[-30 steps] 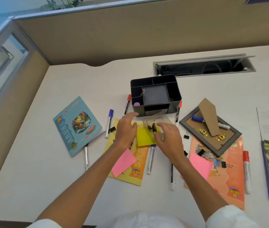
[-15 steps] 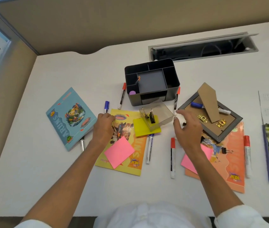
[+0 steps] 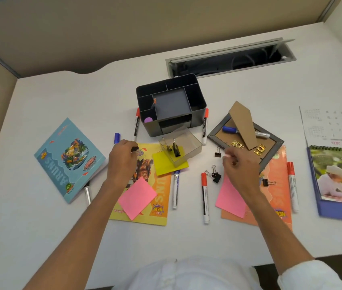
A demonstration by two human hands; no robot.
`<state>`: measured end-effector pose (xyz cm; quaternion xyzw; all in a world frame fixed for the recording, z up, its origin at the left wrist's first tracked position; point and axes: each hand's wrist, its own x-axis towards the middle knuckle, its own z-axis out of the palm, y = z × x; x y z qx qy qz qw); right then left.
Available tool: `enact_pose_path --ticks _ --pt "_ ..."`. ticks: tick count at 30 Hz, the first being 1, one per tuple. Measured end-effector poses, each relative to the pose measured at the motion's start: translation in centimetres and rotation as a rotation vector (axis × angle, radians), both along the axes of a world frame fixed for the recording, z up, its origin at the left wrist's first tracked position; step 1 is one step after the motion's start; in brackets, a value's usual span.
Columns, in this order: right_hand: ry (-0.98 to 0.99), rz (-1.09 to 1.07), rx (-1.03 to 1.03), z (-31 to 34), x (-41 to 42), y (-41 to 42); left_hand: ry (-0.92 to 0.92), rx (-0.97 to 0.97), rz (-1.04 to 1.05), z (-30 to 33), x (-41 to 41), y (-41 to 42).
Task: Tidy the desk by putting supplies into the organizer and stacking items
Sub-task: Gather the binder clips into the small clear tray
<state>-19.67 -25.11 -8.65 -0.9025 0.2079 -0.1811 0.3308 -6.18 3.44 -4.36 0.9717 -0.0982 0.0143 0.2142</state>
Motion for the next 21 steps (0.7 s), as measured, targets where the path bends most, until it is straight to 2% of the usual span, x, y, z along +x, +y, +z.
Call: enact_pose_path --ticks 5,10,16,21 --pt "0.135 0.023 -0.235 -0.5 0.5 0.5 -0.017 -0.264 0.044 1.6 -0.4 -2.9" --pt "0.226 0.046 -0.288 -0.6 0.5 1.2 0.068 -0.382 0.007 1.4 -1.5 -5.4" --pt "0.243 0.065 -0.318 -0.3 0.6 1.9 0.119 -0.363 -0.074 0.7 -2.6 -6.6" --pt "0.239 0.1 -0.322 -0.4 0.8 1.7 -0.005 -0.279 -0.244 0.0 -6.0 -8.0"
